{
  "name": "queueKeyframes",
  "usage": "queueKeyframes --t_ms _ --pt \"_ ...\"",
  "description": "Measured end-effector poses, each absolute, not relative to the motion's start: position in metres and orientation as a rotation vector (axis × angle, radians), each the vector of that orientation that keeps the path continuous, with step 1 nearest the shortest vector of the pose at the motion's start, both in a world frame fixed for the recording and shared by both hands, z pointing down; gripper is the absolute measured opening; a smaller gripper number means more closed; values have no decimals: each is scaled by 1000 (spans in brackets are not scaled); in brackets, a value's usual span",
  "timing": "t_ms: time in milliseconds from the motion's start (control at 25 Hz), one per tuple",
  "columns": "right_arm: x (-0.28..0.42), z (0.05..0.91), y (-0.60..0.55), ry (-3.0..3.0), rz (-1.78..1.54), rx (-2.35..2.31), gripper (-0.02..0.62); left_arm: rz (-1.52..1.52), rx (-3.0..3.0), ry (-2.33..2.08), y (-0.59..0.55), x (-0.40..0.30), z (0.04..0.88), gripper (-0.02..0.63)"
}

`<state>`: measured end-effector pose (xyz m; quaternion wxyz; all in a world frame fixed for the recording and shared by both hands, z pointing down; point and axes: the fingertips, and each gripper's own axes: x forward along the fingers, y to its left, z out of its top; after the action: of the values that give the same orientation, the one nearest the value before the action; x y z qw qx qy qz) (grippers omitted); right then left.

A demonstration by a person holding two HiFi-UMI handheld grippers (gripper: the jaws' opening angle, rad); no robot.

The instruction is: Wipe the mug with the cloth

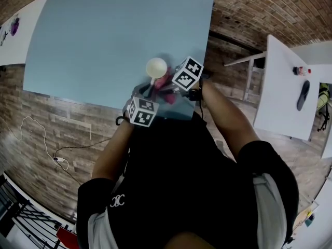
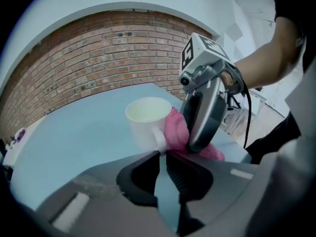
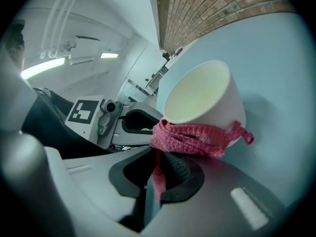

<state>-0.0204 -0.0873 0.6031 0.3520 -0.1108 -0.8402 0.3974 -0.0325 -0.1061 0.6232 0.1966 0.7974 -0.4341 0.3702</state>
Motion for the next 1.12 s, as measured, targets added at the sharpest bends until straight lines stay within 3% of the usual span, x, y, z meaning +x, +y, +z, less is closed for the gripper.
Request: queueKeyframes --t_ms 360,640,880,1120 --pt "5 604 -100 -2158 868 -197 38 1028 2398 -878 -91 3 624 34" --pt "7 607 -106 -2169 850 -166 38 921 2489 -853 -86 -12 613 238" --pt "7 606 -106 -2174 887 -174 38 991 2430 -1030 -128 -69 617 270" --pt "9 607 -107 -2168 903 -148 38 1094 2560 -792 -148 -64 619 333"
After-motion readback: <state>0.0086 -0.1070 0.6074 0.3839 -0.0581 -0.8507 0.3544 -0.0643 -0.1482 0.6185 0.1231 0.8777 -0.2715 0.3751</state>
